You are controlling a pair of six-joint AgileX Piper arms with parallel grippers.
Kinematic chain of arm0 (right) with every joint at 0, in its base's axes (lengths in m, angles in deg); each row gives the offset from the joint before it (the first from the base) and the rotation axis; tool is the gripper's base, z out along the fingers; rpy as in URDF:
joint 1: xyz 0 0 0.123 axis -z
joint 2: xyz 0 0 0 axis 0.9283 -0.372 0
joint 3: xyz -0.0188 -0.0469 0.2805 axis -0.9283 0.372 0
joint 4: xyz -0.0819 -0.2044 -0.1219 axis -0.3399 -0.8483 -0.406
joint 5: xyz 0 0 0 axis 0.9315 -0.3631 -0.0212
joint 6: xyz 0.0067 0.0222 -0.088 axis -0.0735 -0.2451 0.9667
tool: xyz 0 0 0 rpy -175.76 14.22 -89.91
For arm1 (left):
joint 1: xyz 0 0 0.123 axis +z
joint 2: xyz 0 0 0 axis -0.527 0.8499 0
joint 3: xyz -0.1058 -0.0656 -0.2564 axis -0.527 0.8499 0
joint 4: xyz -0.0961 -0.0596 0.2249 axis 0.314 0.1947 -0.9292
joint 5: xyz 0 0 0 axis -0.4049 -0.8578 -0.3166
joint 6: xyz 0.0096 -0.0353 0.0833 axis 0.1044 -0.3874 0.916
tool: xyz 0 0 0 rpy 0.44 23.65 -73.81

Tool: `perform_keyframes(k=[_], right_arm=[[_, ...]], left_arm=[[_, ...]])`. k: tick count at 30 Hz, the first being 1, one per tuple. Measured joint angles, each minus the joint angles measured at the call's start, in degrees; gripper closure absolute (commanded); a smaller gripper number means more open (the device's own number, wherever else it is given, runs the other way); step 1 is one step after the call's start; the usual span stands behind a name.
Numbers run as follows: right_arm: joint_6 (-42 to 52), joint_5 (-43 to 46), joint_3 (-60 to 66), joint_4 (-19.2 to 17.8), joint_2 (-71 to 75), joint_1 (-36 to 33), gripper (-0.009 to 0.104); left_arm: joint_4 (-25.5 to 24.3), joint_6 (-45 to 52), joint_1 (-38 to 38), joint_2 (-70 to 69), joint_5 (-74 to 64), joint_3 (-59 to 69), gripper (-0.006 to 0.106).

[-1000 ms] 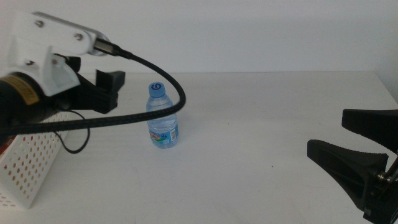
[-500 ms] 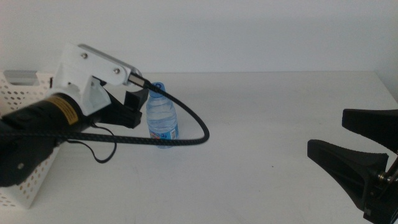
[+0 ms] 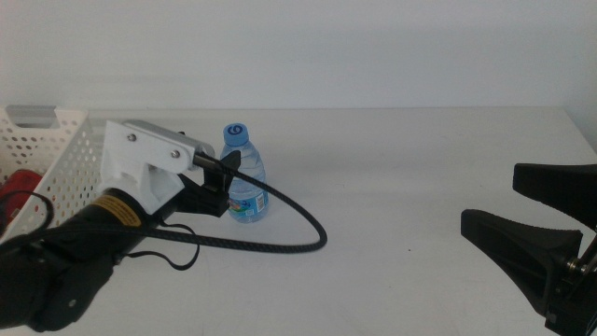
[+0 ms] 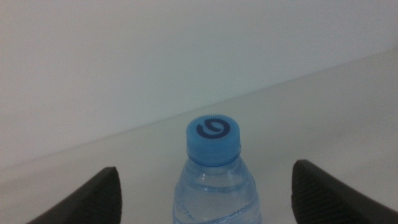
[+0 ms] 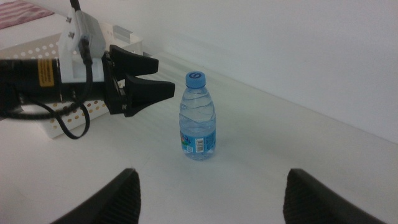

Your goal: Use arms to grab the bottles and put them into the dustbin to the left of the table.

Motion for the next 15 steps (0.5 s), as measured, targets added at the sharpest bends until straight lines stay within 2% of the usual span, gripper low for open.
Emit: perform_keyframes(k=[3, 9, 15], right_arm=[[0.0, 0.0, 0.0, 0.0, 0.0, 0.0, 0.035], [0.0, 0.0, 0.0, 0.0, 0.0, 0.0, 0.035], [0.0, 0.0, 0.0, 0.0, 0.0, 0.0, 0.035]], left_arm=[[0.0, 0.9, 0.0, 3.1, 4.2, 0.1, 0.01], [-3.1, -0.2, 0.0, 9.3, 14.7, 0.1, 0.01], [-2.6, -0.6, 0.0, 13.0, 17.7, 0.1, 0.01]])
